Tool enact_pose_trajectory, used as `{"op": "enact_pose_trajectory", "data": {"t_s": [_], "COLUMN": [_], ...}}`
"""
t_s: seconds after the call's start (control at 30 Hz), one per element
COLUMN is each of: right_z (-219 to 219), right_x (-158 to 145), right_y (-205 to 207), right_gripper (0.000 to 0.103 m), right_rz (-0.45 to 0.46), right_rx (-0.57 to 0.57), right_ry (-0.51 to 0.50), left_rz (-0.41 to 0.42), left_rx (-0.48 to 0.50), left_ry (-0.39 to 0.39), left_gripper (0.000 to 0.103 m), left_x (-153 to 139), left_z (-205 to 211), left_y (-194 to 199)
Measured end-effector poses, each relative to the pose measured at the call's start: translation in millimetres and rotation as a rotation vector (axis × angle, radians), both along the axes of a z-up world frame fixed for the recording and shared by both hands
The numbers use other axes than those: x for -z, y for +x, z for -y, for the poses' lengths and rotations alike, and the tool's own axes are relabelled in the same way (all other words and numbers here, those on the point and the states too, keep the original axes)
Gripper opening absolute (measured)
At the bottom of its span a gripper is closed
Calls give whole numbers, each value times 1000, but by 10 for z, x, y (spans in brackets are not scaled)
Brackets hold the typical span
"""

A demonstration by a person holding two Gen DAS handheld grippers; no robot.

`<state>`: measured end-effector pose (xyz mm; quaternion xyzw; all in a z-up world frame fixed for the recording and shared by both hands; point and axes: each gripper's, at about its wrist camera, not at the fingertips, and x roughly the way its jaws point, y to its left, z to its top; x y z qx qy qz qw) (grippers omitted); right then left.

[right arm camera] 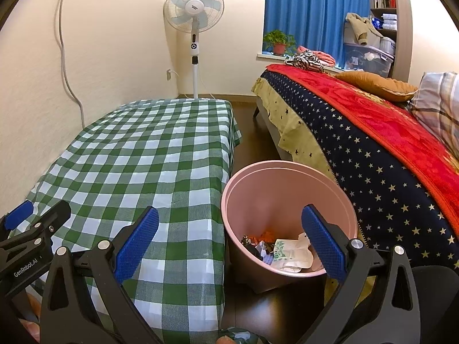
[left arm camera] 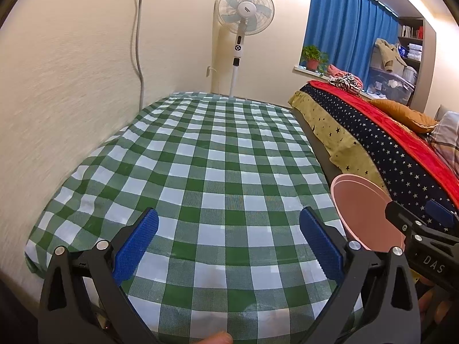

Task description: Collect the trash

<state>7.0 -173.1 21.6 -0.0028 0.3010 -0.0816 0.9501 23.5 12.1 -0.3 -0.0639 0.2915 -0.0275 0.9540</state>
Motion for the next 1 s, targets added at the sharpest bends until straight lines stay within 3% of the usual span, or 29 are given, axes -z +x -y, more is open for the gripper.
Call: {"op": "enact_pose_trajectory", "data": {"t_s": [1.0], "right_z": [-8], "right_x": [-16], "right_y": [-17], "right_gripper": [98], "right_rz": [5], "right_rx": [-1], "right_ry": [-8], "left_rz": [3], "left_rx": [-4], "left_ry": [7], "left_gripper": [95], "left_x": [6], "left_z": [-10], "left_y": [-8]}}
